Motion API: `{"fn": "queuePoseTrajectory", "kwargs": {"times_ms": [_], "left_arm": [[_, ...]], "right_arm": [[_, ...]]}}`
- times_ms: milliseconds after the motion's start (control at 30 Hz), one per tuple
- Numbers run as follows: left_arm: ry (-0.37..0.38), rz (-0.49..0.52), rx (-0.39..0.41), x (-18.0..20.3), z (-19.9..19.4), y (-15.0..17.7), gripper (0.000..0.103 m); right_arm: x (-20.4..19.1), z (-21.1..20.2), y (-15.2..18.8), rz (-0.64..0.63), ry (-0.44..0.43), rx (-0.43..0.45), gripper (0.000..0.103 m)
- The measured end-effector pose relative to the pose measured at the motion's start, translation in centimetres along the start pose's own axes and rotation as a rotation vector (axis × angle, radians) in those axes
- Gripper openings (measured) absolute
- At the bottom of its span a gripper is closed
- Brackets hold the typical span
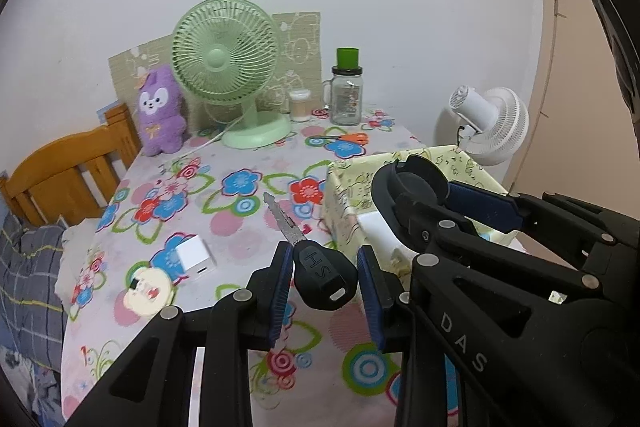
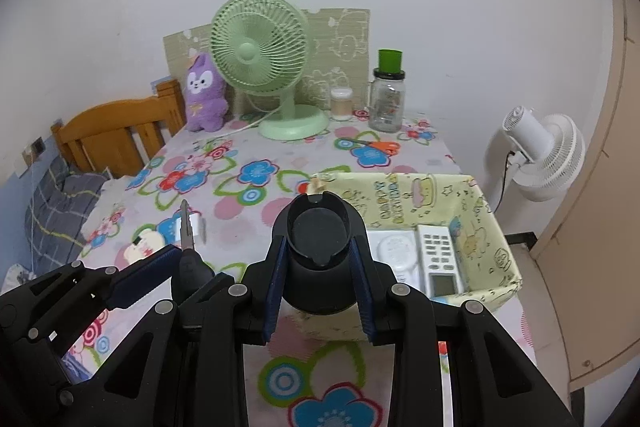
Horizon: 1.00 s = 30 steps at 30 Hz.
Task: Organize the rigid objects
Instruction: 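Lift and carry the black key and black cup over the fabric box with both tools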
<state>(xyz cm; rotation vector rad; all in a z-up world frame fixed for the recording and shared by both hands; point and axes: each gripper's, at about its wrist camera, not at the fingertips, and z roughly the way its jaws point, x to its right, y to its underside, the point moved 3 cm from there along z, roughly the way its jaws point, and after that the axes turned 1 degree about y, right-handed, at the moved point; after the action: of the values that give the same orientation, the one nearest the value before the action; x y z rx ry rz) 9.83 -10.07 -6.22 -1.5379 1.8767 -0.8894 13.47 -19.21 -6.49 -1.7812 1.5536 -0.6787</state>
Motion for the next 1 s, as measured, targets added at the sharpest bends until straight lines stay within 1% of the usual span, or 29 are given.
{"fn": "queuePoseTrajectory", "kwargs": {"times_ms": [433, 733, 1000], "left_arm": [[0.033, 0.038, -0.033, 2.4, 4.1, -1.7, 0.033], [0.058, 0.066, -0.086, 3.9, 7.4, -1.8, 0.033], [0.072, 0.082, -0.11, 5.0, 9.3, -2.0, 0.033]], "right_arm": [[3.8, 3.0, -0.8, 0.027, 0.03, -0.032, 0.035], [6.2, 5.9, -0.4, 0.065, 0.043, -0.086, 0.035], [7.7, 7.6, -0.3, 0.083, 0.053, -0.11, 0.035]]}}
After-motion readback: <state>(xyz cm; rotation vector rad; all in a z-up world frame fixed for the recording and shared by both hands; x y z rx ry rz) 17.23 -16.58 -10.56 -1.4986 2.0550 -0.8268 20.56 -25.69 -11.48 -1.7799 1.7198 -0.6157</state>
